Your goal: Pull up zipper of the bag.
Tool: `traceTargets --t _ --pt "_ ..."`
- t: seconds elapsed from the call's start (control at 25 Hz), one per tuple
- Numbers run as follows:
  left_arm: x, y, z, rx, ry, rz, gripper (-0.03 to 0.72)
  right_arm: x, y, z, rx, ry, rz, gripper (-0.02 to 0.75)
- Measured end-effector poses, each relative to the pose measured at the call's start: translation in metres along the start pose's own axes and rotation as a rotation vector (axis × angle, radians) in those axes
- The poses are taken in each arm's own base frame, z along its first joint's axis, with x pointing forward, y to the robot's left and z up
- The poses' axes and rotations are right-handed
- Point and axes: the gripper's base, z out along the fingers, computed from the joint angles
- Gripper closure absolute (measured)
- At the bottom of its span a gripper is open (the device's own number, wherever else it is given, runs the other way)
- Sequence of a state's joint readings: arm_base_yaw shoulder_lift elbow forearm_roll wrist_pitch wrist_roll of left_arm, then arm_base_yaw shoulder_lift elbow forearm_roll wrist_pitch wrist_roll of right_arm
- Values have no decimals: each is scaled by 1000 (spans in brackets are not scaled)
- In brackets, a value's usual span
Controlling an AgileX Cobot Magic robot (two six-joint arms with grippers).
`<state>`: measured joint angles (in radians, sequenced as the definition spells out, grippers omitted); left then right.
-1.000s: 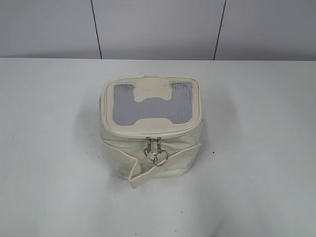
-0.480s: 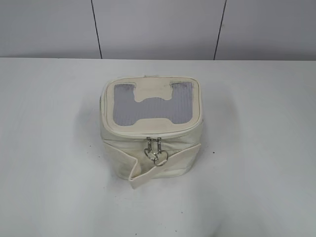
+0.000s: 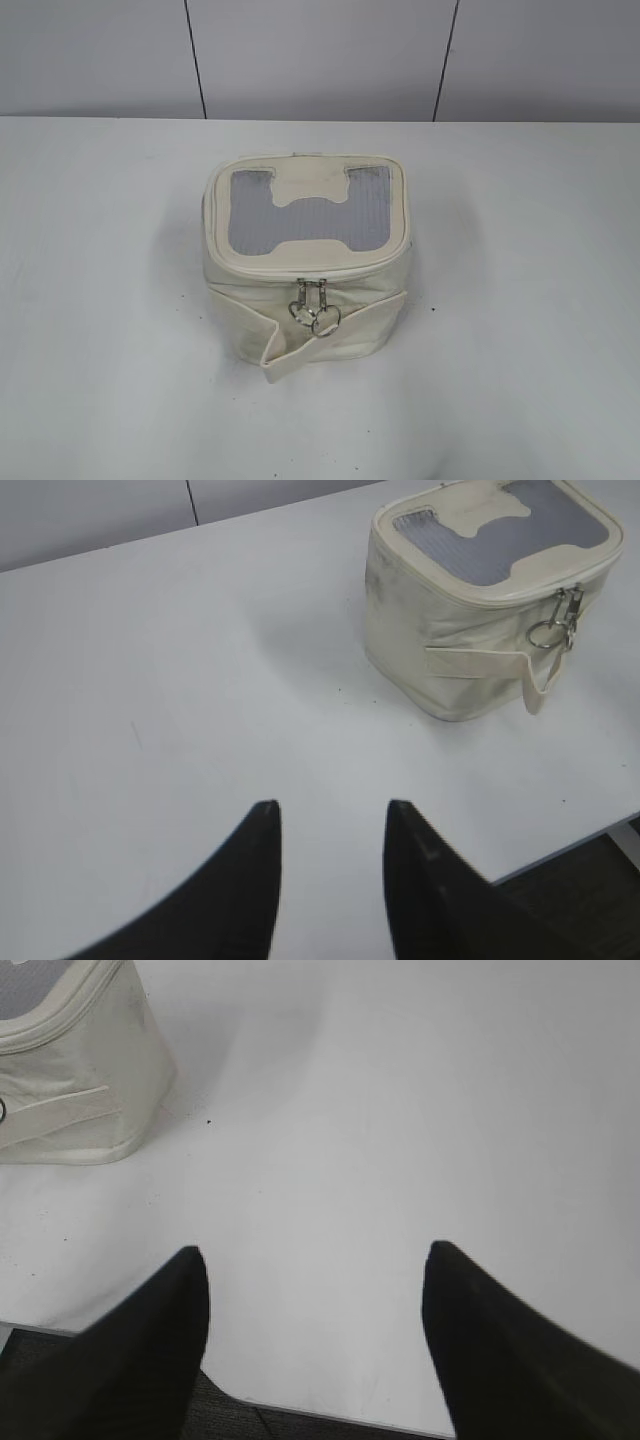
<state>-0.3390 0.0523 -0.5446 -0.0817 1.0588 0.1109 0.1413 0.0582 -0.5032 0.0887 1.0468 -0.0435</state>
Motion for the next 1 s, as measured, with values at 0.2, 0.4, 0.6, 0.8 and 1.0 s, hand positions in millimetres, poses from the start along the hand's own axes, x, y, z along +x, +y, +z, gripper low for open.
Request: traceTargets --t 0.2,0.4,0.6,0.8,1.0 --pt "0 0 0 0 0 0 412 0 0 0 0 0 0 216" --pt "0 0 0 0 0 0 412 0 0 0 0 0 -1 216" --pt "0 0 0 -3 0 -2 412 0 0 0 0 0 0 216" --pt "0 0 1 -106 4 -54 412 0 0 0 10 -1 12 216" --pt "-1 0 1 -239 7 -123 412 0 1 -1 17 -8 19 216"
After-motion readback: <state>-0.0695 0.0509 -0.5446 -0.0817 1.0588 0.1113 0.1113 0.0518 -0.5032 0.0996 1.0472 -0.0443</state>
